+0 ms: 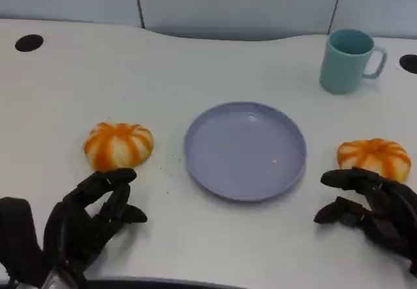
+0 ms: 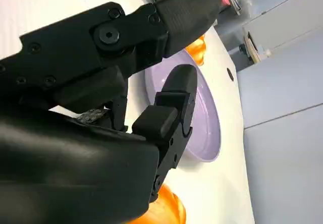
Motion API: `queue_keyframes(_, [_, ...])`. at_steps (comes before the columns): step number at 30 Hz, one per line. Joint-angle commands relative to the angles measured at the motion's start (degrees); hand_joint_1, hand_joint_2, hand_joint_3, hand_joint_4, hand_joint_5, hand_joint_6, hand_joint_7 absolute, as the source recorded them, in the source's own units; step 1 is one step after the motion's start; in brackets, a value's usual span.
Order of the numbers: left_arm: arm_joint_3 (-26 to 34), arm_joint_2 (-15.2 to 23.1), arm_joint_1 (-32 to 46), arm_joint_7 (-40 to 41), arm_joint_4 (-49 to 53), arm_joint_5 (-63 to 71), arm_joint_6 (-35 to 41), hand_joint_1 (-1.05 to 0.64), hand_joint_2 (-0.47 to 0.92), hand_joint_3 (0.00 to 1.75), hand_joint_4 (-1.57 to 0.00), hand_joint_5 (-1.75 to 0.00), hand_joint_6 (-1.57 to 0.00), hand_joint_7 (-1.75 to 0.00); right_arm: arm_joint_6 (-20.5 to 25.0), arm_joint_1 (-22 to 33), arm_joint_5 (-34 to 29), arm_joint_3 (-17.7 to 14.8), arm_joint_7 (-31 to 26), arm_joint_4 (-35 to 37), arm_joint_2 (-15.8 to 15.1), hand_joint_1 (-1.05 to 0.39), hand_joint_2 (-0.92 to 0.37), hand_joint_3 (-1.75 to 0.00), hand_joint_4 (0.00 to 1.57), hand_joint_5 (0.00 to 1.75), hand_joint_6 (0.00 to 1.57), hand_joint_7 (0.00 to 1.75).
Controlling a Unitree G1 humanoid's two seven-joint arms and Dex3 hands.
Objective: Grasp the bread from the table and place it into the plate.
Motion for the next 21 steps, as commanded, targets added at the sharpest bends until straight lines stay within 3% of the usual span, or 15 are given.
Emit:
queue_keyframes(1, [0.3, 0.8, 0.4, 0.4, 0.5, 0.2, 0.5, -0.43, 0.7, 0.51, -0.63, -1.47, -0.69, -0.9, 0.5, 1.0, -0.2, 0.0, 0.0, 1.4, -0.4, -0.41, -0.92, -0.07, 0.64, 1.08, 0.81, 0.55])
queue_keyframes(21, [0.5, 0.6, 0.3, -0.8, 0.8, -0.2, -2.3, -0.4, 0.69, 0.58, -0.61, -1.43, -0.65, -0.85, 0.6, 1.3, -0.1, 0.1, -0.3, 0.8, 0.0, -0.39, -0.92, -0.1, 0.62, 1.08, 0.79, 0.55])
